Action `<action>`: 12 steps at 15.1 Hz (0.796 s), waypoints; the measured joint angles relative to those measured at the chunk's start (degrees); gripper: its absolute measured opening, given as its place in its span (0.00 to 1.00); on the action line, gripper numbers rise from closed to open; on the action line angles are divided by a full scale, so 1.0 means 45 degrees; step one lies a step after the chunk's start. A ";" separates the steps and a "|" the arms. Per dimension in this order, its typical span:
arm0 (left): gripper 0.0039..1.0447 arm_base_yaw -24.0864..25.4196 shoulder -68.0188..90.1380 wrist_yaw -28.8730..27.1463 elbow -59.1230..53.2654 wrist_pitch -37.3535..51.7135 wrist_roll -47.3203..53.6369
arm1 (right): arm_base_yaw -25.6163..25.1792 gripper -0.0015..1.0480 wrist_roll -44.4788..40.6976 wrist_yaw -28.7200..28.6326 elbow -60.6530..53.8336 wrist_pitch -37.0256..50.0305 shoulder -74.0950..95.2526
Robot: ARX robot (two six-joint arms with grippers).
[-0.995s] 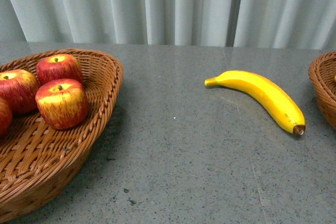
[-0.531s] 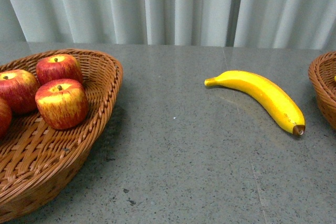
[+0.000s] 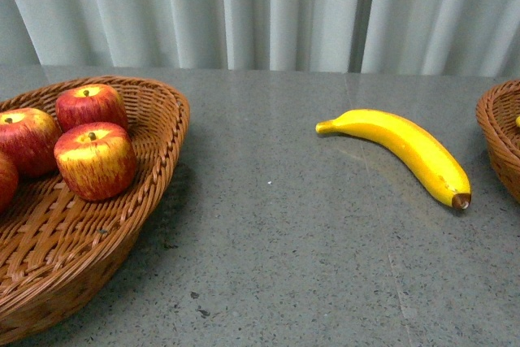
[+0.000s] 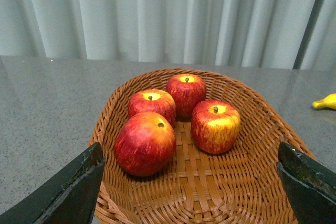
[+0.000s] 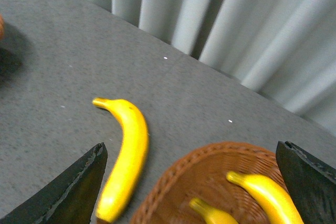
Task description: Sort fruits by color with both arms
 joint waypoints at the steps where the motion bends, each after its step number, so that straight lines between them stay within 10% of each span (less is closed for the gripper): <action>1: 0.94 0.0000 0.0000 0.0000 0.0000 0.0005 0.0000 | 0.0894 0.94 0.0335 0.0345 0.0461 0.0068 0.0622; 6: 0.94 0.0000 0.0000 0.0000 0.0000 0.0005 0.0000 | 0.3886 0.94 0.0933 0.1695 0.3254 -0.0461 0.4726; 12: 0.94 0.0000 0.0000 -0.0005 0.0000 0.0005 0.0000 | 0.4002 0.94 0.0899 0.2069 0.5037 -0.1370 0.7499</action>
